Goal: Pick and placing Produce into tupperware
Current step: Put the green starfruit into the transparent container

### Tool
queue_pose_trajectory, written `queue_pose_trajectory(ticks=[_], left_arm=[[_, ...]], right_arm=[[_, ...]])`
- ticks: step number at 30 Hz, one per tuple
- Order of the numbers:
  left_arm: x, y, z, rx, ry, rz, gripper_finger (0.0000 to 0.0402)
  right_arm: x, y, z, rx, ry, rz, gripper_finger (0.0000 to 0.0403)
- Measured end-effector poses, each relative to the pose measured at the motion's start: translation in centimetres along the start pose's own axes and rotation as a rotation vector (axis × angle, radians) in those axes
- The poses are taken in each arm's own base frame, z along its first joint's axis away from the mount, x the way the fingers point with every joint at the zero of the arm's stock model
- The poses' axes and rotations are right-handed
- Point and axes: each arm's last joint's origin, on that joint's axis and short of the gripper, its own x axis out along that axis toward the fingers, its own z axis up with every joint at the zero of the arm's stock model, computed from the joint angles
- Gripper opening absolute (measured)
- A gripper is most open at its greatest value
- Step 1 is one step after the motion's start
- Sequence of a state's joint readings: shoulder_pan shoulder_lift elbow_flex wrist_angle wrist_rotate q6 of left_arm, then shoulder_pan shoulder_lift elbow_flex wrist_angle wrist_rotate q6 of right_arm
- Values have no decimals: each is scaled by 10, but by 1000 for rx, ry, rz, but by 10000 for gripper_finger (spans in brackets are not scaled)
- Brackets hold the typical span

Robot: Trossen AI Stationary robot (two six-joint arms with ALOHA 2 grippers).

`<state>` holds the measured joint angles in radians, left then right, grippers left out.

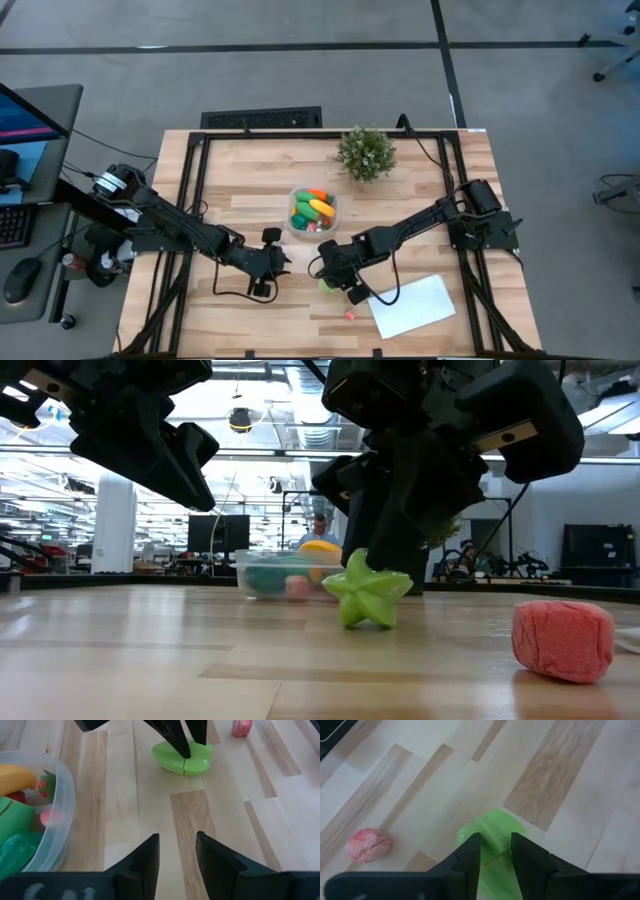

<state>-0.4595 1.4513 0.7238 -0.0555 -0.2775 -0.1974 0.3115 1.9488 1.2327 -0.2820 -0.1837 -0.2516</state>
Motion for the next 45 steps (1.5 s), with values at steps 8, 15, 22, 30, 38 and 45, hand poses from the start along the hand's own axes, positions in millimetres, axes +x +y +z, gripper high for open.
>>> queue_pose_trajectory(ticks=[8, 15, 22, 30, 38, 45], left_arm=[[0, 0, 0, -1, 0, 0, 118], [0, 0, 0, -1, 0, -1, 118], [0, 0, 0, -1, 3, 0, 118], [0, 0, -1, -6, 10, 2, 118], [0, 0, -1, -12, 13, 2, 118], [0, 1, -3, -22, 32, 6, 118]], right_arm=[[0, 0, 0, -2, -1, -1, 61], [-1, 0, 1, -10, -3, -5, 42], [-1, 0, 1, -11, -1, -9, 40], [-5, -1, 1, -1, 68, -40, 40], [-11, -2, 8, -6, 108, -56, 16], [-12, -2, 8, 37, 113, -33, 13]])
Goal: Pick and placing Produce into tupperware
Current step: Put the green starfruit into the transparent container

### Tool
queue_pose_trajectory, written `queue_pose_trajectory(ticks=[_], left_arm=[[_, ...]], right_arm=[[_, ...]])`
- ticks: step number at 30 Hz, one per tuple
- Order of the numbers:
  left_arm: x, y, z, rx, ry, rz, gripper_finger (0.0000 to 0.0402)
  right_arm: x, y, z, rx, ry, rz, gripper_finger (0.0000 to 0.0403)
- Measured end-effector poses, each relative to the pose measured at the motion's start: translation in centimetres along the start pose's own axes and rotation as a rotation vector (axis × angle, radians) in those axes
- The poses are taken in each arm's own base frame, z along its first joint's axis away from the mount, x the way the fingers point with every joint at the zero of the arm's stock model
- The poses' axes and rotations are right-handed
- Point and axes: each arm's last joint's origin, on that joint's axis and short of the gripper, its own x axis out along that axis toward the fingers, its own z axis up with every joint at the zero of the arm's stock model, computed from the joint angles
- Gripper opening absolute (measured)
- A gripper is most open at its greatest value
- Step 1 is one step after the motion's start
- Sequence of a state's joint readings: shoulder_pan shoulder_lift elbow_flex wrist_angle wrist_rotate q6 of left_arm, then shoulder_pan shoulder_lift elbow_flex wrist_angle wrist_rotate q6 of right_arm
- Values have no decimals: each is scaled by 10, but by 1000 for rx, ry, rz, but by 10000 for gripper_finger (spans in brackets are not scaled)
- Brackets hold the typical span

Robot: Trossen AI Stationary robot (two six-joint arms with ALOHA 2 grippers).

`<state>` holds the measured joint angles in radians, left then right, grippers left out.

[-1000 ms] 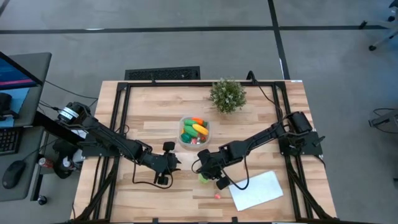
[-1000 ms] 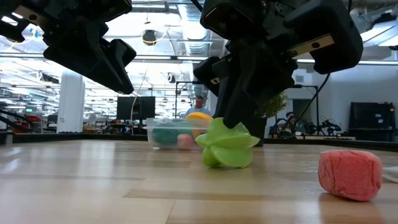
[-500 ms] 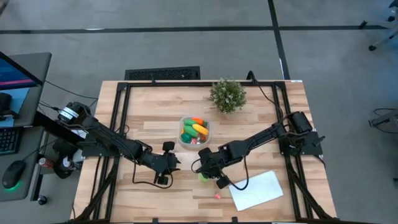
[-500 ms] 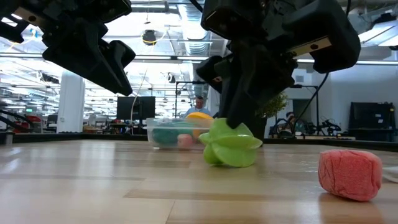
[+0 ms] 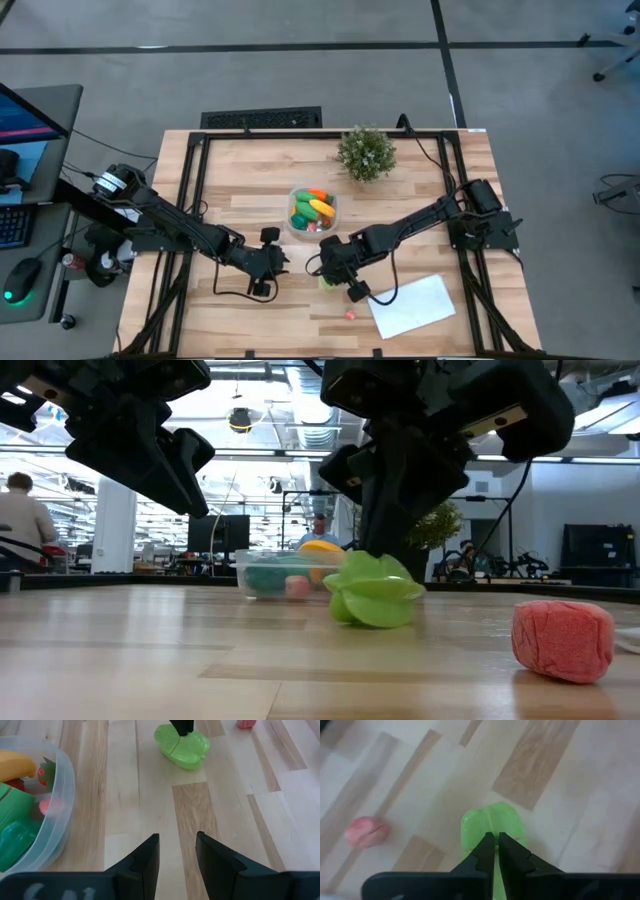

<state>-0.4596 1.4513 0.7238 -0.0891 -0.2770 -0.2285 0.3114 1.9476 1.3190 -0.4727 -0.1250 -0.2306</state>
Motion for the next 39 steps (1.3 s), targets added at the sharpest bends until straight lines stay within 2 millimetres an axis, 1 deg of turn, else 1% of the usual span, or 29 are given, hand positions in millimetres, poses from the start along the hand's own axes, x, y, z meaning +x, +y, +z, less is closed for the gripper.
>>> queue_pose_trajectory(ticks=[3, 10, 13, 19, 21, 23, 27, 32, 35, 37, 39], left_arm=[[0, 0, 0, -1, 0, 0, 118], [0, 0, 0, -4, 0, 0, 118], [0, 0, 0, -4, 0, 0, 118], [0, 0, 0, -4, 0, 0, 118], [0, 0, 0, -4, 0, 0, 118], [0, 0, 0, -4, 0, 0, 118], [0, 0, 0, -4, 0, 0, 118], [0, 0, 0, -4, 0, 0, 118], [0, 0, 0, -4, -1, -1, 118], [0, 0, 0, -4, 0, 0, 118], [0, 0, 0, -4, -1, 0, 118]], right_arm=[[0, -1, -2, 12, 0, 54, 34], [1, -3, -4, 30, 16, 62, 100], [1, -3, -4, 30, 13, 63, 141], [1, -3, -4, 56, 11, 63, 238], [1, -3, -4, 64, 13, 64, 263], [1, -3, -4, 64, 13, 64, 280], [1, -2, -4, 65, 13, 64, 292], [9, -2, -7, 82, 39, 73, 293], [13, -3, -5, 83, 21, 73, 293], [13, -3, -7, 86, 36, 83, 293], [13, -3, -5, 82, 14, 79, 293]])
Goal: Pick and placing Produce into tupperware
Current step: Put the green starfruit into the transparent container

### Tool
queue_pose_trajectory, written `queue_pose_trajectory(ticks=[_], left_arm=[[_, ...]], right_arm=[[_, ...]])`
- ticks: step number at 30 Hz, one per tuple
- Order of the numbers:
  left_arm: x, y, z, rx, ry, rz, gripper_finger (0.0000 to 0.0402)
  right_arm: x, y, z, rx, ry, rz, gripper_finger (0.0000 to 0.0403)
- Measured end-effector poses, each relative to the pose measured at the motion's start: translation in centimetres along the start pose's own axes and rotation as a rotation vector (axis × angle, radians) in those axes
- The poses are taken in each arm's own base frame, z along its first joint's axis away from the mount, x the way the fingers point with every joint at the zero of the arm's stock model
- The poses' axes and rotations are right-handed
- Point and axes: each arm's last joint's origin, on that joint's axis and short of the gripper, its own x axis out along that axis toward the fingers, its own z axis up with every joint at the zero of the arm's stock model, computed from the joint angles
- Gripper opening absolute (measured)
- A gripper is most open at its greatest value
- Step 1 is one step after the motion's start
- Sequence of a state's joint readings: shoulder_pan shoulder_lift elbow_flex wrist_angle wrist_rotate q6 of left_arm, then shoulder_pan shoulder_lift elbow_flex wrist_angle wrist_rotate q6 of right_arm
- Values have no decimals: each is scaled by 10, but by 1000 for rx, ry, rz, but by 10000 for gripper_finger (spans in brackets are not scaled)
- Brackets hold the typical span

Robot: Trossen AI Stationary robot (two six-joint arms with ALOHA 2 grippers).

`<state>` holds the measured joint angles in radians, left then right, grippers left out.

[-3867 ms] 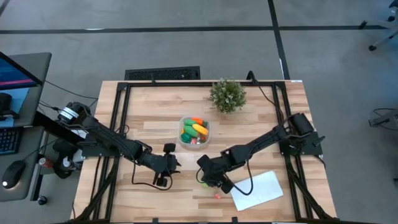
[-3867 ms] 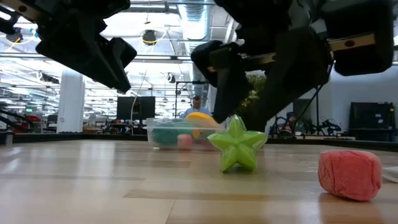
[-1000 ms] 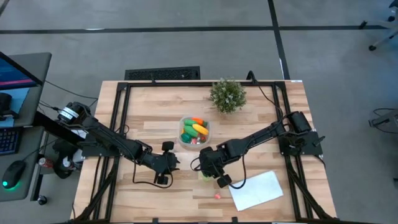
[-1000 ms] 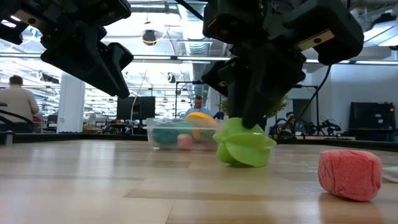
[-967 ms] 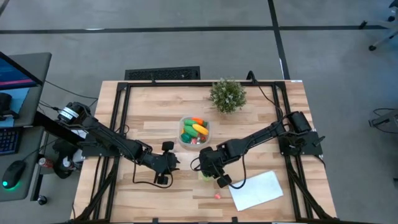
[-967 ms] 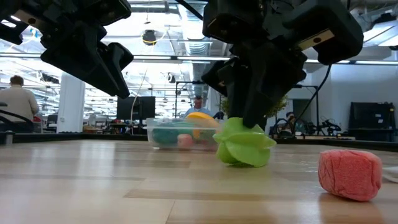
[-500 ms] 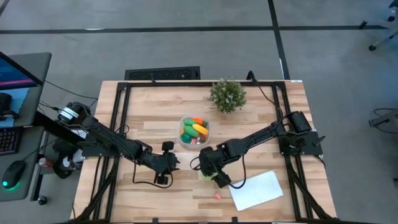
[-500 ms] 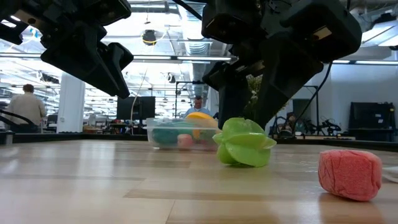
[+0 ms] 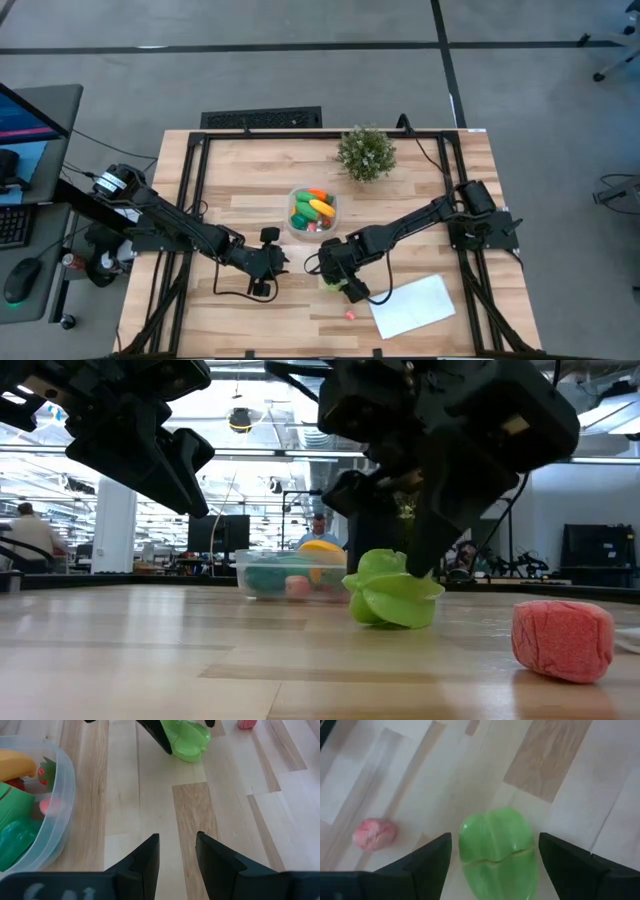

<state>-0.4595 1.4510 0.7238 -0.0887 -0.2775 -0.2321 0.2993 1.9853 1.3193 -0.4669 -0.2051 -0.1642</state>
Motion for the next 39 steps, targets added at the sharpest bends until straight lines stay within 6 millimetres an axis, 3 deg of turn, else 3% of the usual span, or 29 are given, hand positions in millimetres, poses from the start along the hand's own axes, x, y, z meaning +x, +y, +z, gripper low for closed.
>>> queue_pose_trajectory(ticks=[23, 39], left_arm=[[0, 0, 0, 2, -1, 18, 118], [0, 0, 0, 2, 0, 18, 118]], right_arm=[[6, -1, -8, 19, 8, -26, 291], [6, -1, -8, 17, 10, -26, 250]])
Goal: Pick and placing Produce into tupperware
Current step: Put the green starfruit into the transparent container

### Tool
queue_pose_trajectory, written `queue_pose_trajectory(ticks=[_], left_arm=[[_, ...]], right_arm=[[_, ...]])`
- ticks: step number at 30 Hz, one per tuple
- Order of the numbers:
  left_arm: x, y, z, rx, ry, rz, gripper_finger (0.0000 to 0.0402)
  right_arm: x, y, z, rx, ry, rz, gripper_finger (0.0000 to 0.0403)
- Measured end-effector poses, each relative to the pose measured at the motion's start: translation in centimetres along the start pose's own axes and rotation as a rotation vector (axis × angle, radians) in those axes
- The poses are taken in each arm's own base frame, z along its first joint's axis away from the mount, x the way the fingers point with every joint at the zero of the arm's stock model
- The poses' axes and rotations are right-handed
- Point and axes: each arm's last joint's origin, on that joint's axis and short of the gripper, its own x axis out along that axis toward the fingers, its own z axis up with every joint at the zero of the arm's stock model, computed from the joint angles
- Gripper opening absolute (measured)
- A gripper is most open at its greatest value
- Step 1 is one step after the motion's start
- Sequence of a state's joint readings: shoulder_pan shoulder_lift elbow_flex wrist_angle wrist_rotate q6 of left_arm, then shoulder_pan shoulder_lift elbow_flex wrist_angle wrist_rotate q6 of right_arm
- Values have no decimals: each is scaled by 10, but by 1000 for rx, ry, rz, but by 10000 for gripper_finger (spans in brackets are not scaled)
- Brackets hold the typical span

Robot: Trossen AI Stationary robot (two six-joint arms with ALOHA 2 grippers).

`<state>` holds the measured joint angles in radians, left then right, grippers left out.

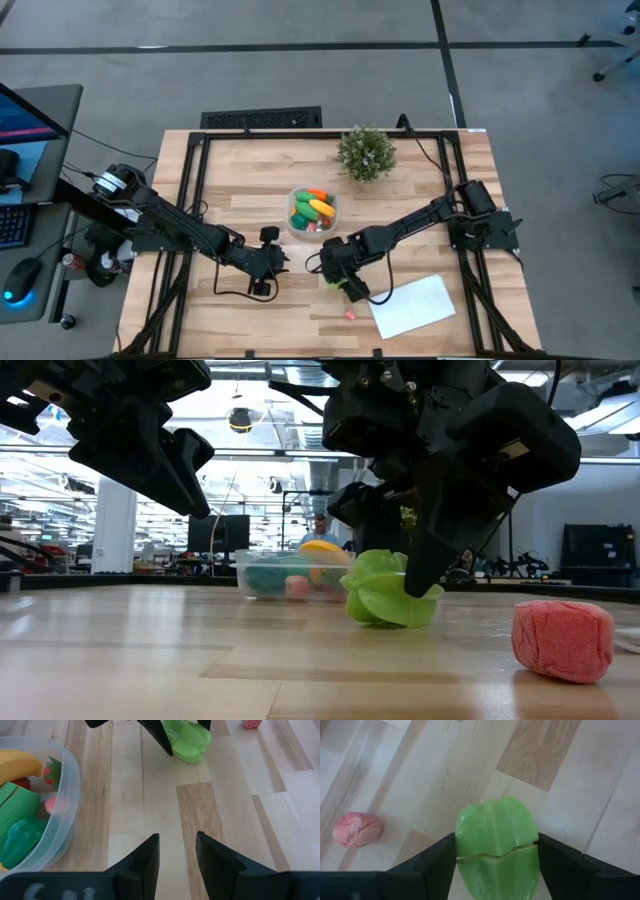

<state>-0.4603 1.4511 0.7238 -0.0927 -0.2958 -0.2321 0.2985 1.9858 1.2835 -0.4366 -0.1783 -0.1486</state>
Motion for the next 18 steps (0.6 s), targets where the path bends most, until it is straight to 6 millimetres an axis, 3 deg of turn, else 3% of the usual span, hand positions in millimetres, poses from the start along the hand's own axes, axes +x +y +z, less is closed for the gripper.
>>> queue_pose_trajectory(ticks=[18], left_arm=[[0, 0, 0, 0, 0, 0, 118]], right_arm=[[-2, 1, -2, 20, 22, 4, 235]])
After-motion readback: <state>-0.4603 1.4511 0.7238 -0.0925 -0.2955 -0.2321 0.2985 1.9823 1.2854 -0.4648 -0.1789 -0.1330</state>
